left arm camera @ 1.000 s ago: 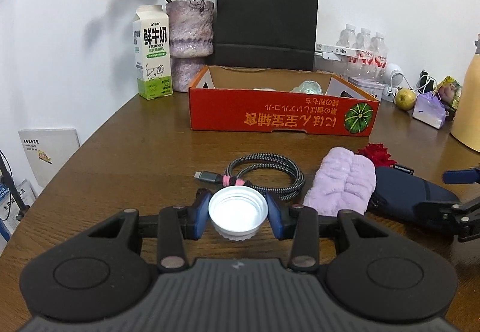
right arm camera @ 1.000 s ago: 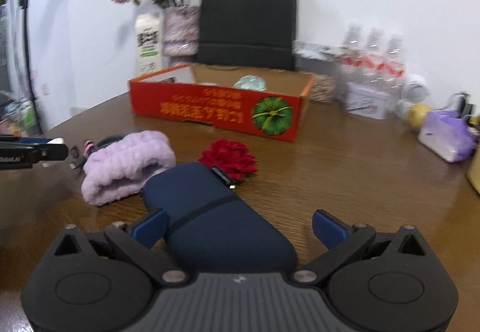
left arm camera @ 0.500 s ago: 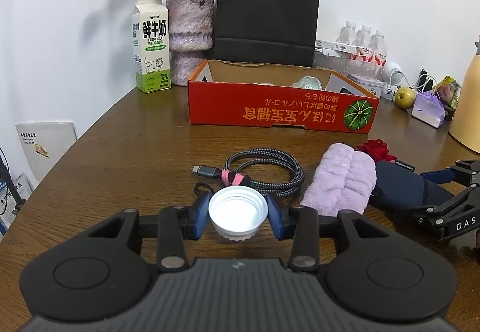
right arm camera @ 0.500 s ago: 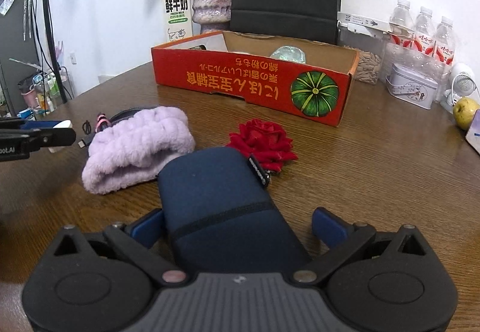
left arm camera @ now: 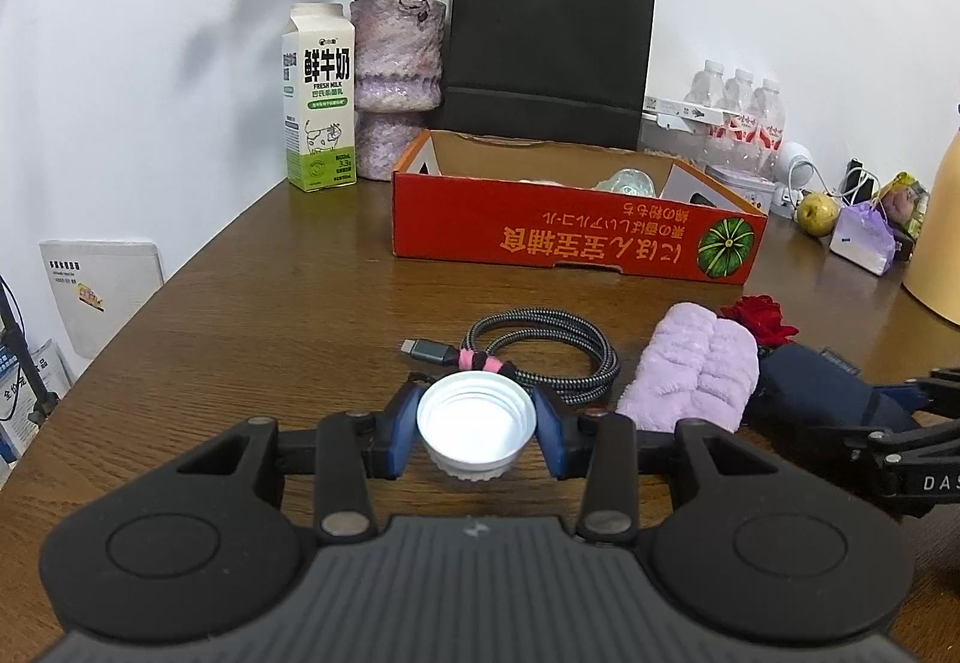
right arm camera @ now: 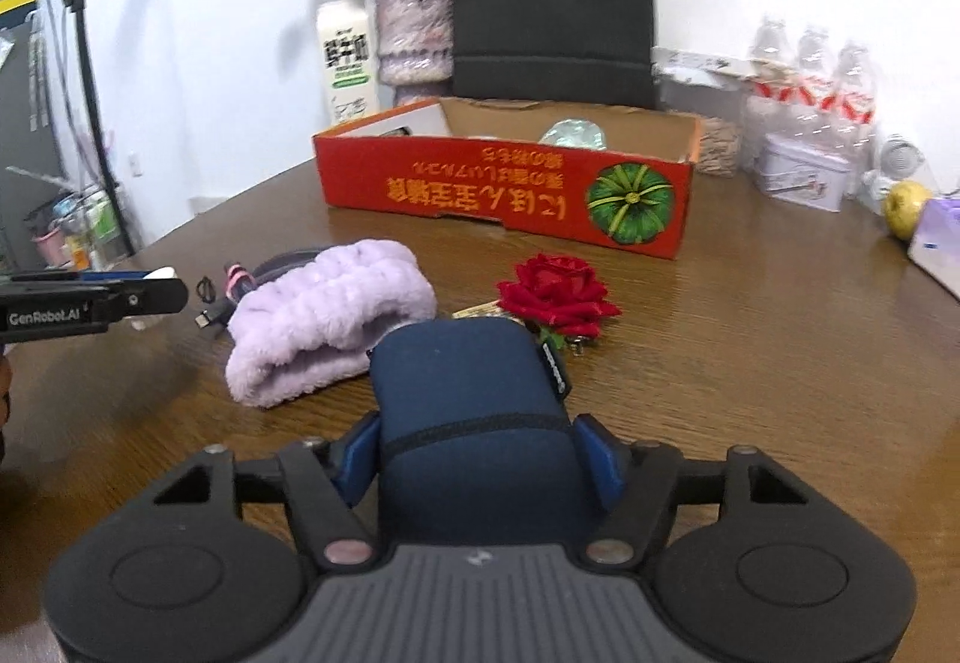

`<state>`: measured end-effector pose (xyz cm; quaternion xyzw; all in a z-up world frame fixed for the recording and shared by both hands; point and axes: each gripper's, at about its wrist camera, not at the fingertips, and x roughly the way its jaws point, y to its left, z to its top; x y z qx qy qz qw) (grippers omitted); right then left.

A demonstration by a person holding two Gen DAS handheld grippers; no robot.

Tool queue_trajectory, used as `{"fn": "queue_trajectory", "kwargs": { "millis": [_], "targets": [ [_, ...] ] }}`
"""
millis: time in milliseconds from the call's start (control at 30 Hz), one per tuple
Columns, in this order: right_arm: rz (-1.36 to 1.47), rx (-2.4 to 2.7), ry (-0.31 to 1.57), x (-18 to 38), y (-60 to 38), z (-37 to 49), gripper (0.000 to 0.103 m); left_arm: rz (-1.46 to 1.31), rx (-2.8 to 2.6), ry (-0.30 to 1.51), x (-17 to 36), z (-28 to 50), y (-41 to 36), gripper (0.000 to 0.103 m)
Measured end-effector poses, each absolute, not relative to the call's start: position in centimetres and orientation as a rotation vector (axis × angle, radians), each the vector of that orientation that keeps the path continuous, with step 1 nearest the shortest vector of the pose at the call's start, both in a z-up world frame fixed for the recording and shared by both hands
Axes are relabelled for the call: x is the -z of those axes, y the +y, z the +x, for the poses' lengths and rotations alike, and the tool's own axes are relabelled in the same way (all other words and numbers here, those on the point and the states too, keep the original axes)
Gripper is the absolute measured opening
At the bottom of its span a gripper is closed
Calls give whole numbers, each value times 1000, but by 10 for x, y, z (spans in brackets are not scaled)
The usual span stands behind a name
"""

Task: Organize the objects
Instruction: 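Grasp the navy pouch with the right tool while the left tool holds the cap, then carry the cap and navy pouch over the red box with both tools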

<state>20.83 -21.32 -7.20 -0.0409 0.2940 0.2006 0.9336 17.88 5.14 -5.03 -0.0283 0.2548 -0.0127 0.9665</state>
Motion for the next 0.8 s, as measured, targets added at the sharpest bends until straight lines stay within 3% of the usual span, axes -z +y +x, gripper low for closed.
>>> {"fn": "queue_trajectory", "kwargs": {
  "millis": [233, 800],
  "targets": [
    [-108, -282, 456, 62, -210, 182, 66, -48, 26, 506, 50, 176, 50, 41],
    [-94, -303, 373, 47, -188, 174, 66, -46, 11, 471, 34, 177, 40, 41]
  ]
}}
